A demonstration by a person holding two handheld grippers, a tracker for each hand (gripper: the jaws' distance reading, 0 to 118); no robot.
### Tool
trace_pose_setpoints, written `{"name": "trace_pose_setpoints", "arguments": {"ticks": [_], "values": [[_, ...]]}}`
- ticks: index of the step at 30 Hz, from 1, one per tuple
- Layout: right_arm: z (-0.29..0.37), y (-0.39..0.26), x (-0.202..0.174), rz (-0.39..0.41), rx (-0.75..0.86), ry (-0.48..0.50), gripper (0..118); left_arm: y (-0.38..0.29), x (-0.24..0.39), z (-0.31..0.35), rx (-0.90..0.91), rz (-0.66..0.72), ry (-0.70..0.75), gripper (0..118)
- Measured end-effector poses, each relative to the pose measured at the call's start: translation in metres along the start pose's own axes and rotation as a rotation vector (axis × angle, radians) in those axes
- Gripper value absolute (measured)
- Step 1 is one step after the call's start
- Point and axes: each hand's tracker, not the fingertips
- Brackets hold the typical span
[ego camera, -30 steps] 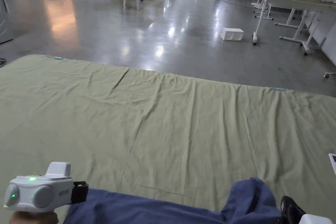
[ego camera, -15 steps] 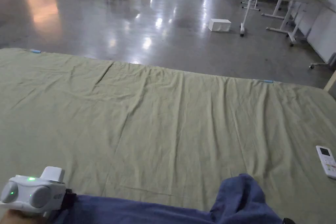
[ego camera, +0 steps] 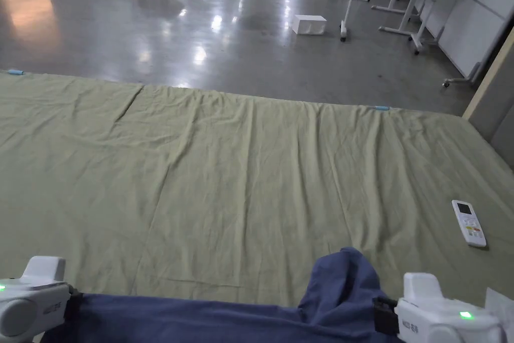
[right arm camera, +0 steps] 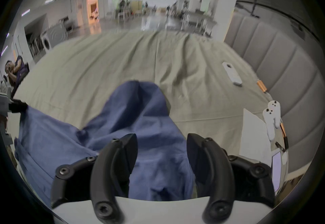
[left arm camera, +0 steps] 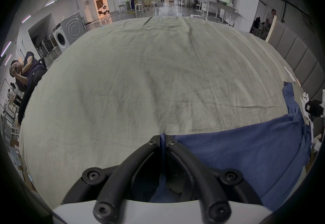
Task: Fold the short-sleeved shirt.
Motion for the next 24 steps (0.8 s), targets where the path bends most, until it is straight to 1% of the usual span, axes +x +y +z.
{"name": "trace_pose_setpoints", "arguments": {"ticks": [1,2,3,5,6,7,8,9,10,12,13,14,16,18,21,24], "values": [[-0.014,0.006,0.001,0.021,-0.040,-0.001,63,0.000,0.000,0.002,0.006,0.000,0.000,5],[-0.024,0.009,0.001,0.030,-0.029,-0.044,64,0.000,0.000,0.004,0.008,0.000,0.001,5],[-0.034,0.011,0.001,0.048,-0.036,-0.055,67,0.001,0.000,0.005,0.008,-0.001,0.004,5],[-0.054,0.018,-0.001,0.083,-0.058,-0.044,67,0.000,-0.001,0.005,0.020,0.003,0.007,5],[-0.063,0.020,-0.002,0.098,-0.085,-0.020,66,0.000,0.000,0.005,0.016,0.003,0.007,5],[-0.073,0.017,-0.001,0.105,-0.117,0.000,65,0.000,0.000,0.005,0.015,0.001,0.010,5],[-0.078,0.018,-0.004,0.113,-0.135,-0.002,64,-0.001,0.004,0.008,0.018,-0.002,0.012,5],[-0.078,0.019,-0.005,0.113,-0.133,0.009,60,-0.001,0.004,0.009,0.016,-0.003,0.014,5],[-0.075,0.021,-0.005,0.104,-0.126,0.027,51,-0.001,0.005,0.009,0.012,-0.003,0.015,5],[-0.071,0.021,-0.006,0.079,-0.126,0.035,28,-0.002,0.003,0.007,0.013,-0.006,0.017,5],[-0.071,0.020,-0.007,0.059,-0.119,0.055,14,-0.002,0.003,0.007,0.011,-0.008,0.019,5],[-0.072,0.018,-0.007,0.047,-0.115,0.071,3,-0.002,0.004,0.007,0.011,-0.009,0.020,5],[-0.071,0.013,-0.008,0.051,-0.106,0.050,3,-0.003,0.003,0.007,0.011,-0.008,0.018,5],[-0.066,0.010,-0.005,0.038,-0.083,0.056,2,-0.004,0.003,0.011,0.019,-0.005,0.019,5],[-0.048,0.004,0.000,-0.007,-0.004,0.054,2,-0.006,0.002,0.021,0.037,-0.003,0.015,5],[-0.027,0.000,0.004,-0.042,0.023,0.071,1,-0.008,0.000,0.030,0.053,-0.003,0.008,5]]}}
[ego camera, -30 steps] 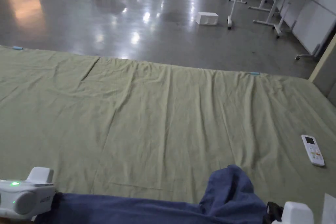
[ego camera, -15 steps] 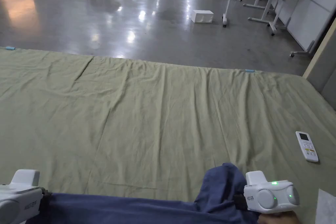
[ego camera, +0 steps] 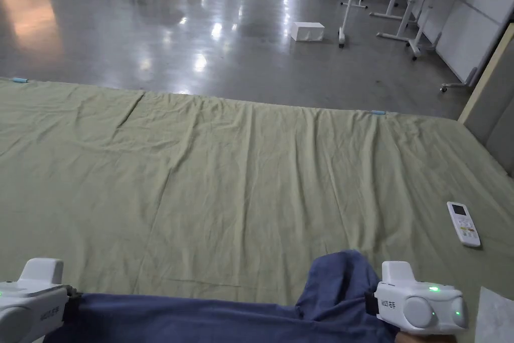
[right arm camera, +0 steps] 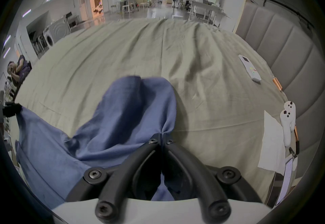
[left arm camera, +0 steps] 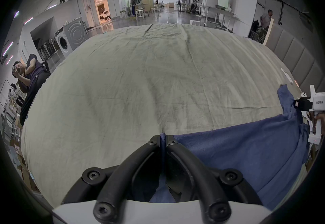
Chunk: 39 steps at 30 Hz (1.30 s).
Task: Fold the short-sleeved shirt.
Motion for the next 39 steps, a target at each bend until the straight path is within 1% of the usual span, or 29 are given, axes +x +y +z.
{"name": "trace_pose_setpoints", "arguments": {"ticks": [2,6,10,14,17,19,21,26,32,35,36,39], "values": [[0.023,-0.002,0.001,-0.012,0.059,0.009,2,-0.002,-0.002,0.010,0.019,0.009,-0.007,5],[0.067,-0.007,0.003,-0.012,0.110,0.030,2,-0.007,-0.008,0.031,0.057,0.021,-0.021,5],[0.109,-0.015,0.001,0.012,0.156,0.018,1,-0.016,-0.016,0.060,0.097,0.038,-0.037,5],[0.151,-0.033,0.005,-0.007,0.192,0.017,2,-0.030,-0.025,0.092,0.134,0.052,-0.053,5],[0.176,-0.052,0.007,0.001,0.194,0.002,1,-0.045,-0.032,0.110,0.143,0.051,-0.065,5],[0.187,-0.067,0.008,0.003,0.189,0.014,1,-0.056,-0.035,0.120,0.143,0.050,-0.074,5],[0.197,-0.084,0.007,0.026,0.170,0.008,2,-0.069,-0.035,0.133,0.133,0.061,-0.095,5],[0.201,-0.124,0.007,0.040,0.079,0.002,2,-0.107,-0.037,0.144,0.065,0.072,-0.120,5],[0.176,-0.168,0.008,0.072,-0.061,-0.017,2,-0.153,-0.037,0.130,-0.070,0.081,-0.119,5],[0.156,-0.182,0.010,0.074,-0.105,-0.030,2,-0.169,-0.031,0.121,-0.115,0.047,-0.109,5],[0.151,-0.185,0.010,0.072,-0.116,-0.032,2,-0.173,-0.033,0.108,-0.125,0.029,-0.102,5],[0.139,-0.192,0.007,0.068,-0.133,-0.029,1,-0.177,-0.031,0.100,-0.112,0.016,-0.088,5]]}}
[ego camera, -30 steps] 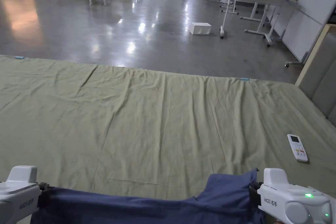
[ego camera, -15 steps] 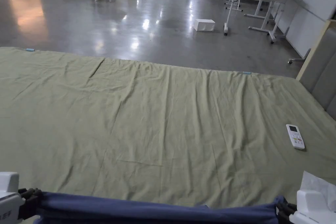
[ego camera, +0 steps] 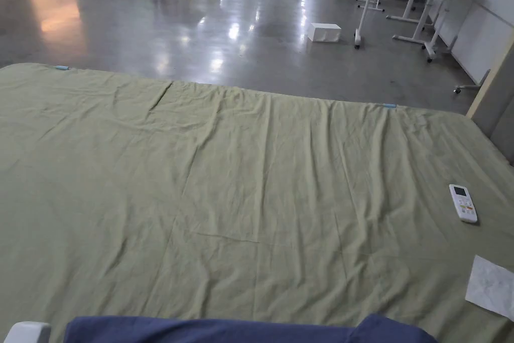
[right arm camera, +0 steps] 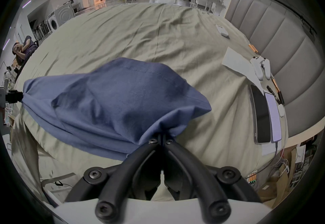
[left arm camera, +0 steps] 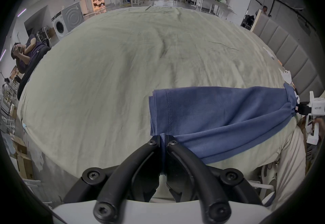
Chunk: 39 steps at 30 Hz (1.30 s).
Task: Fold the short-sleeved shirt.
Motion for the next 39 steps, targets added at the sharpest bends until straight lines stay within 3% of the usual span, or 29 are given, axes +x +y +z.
{"name": "trace_pose_setpoints", "arguments": {"ticks": [10,12,13,14,15,16,17,28,30,31,33,37,39], "values": [[-0.001,-0.004,-0.013,0.058,0.019,-0.054,3,0.003,-0.006,-0.002,0.007,0.013,0.007,9],[0.010,0.000,-0.016,0.078,0.019,-0.086,16,0.009,-0.007,0.002,0.008,0.021,0.032,26],[0.017,0.003,-0.018,0.086,0.030,-0.120,30,0.012,-0.006,0.006,0.018,0.015,0.055,40],[0.025,0.006,-0.020,0.094,0.057,-0.149,54,0.015,-0.006,0.009,0.040,0.011,0.060,59],[0.033,0.009,-0.021,0.095,0.096,-0.150,71,0.020,-0.006,0.013,0.078,0.009,0.058,69],[0.043,0.014,-0.022,0.082,0.141,-0.139,81,0.025,-0.005,0.018,0.120,0.011,0.050,73],[0.051,0.018,-0.023,0.070,0.183,-0.132,84,0.030,-0.001,0.023,0.150,0.016,0.044,73],[0.099,0.077,-0.072,-0.086,0.713,-0.140,83,0.094,0.066,0.068,0.594,0.035,0.082,72],[0.103,0.086,-0.085,-0.108,0.768,-0.139,70,0.101,0.078,0.076,0.663,0.046,0.080,68],[0.105,0.091,-0.091,-0.117,0.816,-0.137,57,0.105,0.083,0.080,0.685,0.046,0.088,60],[0.110,0.102,-0.102,-0.102,0.877,-0.152,27,0.110,0.095,0.087,0.734,0.033,0.097,24],[0.113,0.117,-0.112,-0.166,0.941,-0.125,17,0.114,0.109,0.097,0.808,0.003,0.119,15],[0.115,0.122,-0.118,-0.173,0.952,-0.141,4,0.116,0.114,0.100,0.810,-0.008,0.113,8]]}}
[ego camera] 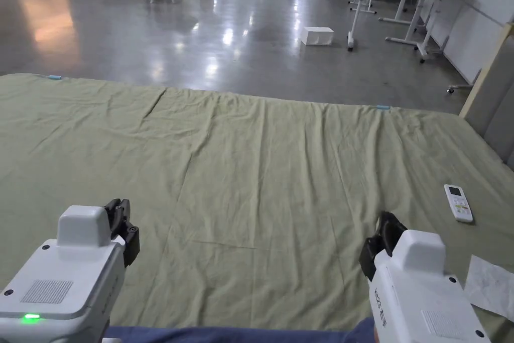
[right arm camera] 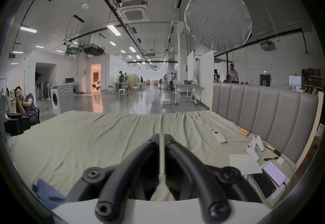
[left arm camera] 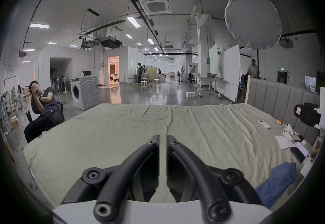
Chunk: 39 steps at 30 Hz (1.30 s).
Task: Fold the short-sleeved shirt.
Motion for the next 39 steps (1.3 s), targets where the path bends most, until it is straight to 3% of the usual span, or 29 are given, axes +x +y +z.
{"name": "trace_pose_setpoints", "arguments": {"ticks": [2,10,15,22,24,27,29,33,36,39], "values": [[-0.001,0.007,-0.006,0.058,0.064,-0.033,0,0.002,0.004,0.001,0.010,-0.033,0.026,4],[-0.005,0.015,-0.009,0.054,0.075,-0.027,0,0.013,-0.017,0.009,0.025,-0.076,0.032,0],[-0.013,0.014,-0.007,0.055,0.046,-0.006,0,0.001,-0.067,-0.004,-0.191,-0.014,-0.109,0],[-0.019,0.002,-0.007,0.073,-0.028,0.009,0,-0.052,-0.137,-0.028,-0.541,0.099,-0.173,3],[-0.021,-0.002,-0.008,0.078,-0.044,0.012,0,-0.070,-0.155,-0.035,-0.618,0.156,-0.205,24],[-0.020,-0.008,-0.010,0.087,-0.071,0.019,0,-0.096,-0.178,-0.047,-0.756,0.306,-0.284,42],[-0.019,-0.011,-0.011,0.091,-0.086,0.025,0,-0.113,-0.190,-0.054,-0.809,0.395,-0.344,74],[-0.017,-0.017,-0.013,0.106,-0.110,0.032,0,-0.147,-0.209,-0.065,-0.885,0.570,-0.399,85],[-0.016,-0.019,-0.014,0.111,-0.126,0.035,0,-0.175,-0.216,-0.072,-0.935,0.706,-0.461,87],[-0.014,-0.021,-0.014,0.105,-0.144,0.038,0,-0.180,-0.227,-0.072,-0.822,0.780,-0.533,87]]}}
